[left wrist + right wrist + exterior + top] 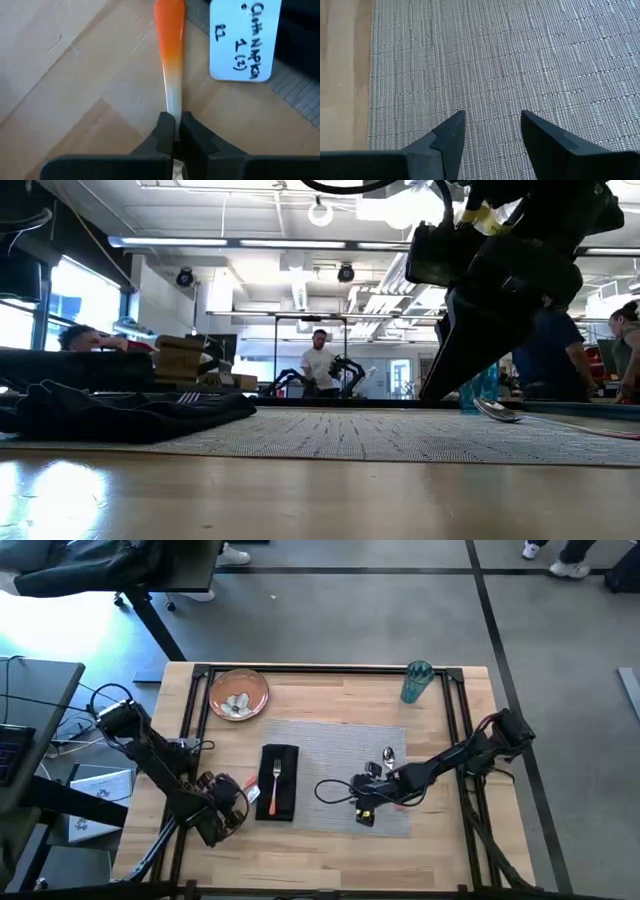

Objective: Set table place
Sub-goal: Put the orange table knife on the gray table mat beside the orange spoon

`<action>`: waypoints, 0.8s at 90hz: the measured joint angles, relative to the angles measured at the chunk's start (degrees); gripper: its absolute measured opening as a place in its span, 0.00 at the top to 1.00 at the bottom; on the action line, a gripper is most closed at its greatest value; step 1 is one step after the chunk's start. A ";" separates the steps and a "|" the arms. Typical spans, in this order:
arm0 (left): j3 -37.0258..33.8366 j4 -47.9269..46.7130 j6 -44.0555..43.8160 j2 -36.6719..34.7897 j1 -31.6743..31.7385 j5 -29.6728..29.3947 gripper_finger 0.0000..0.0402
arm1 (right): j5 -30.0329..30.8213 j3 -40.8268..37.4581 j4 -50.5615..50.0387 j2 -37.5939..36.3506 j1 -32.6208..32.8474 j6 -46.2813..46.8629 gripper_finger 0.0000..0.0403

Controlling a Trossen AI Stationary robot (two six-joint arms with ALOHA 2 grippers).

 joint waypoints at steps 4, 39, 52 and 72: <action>0.99 -1.12 0.69 -0.10 -0.06 1.13 1.00 | 0.00 0.00 0.02 0.00 0.02 0.00 0.57; 3.82 -3.36 3.86 -0.17 -0.07 -0.37 1.00 | 0.00 0.00 0.02 0.00 0.01 0.02 0.57; 3.82 -4.06 4.57 -0.17 -0.07 -0.77 1.00 | 0.00 0.00 0.02 0.00 0.01 0.02 0.57; 3.82 -4.13 5.97 -0.24 -0.07 -0.90 1.00 | 0.00 0.00 0.02 0.00 0.00 0.02 0.57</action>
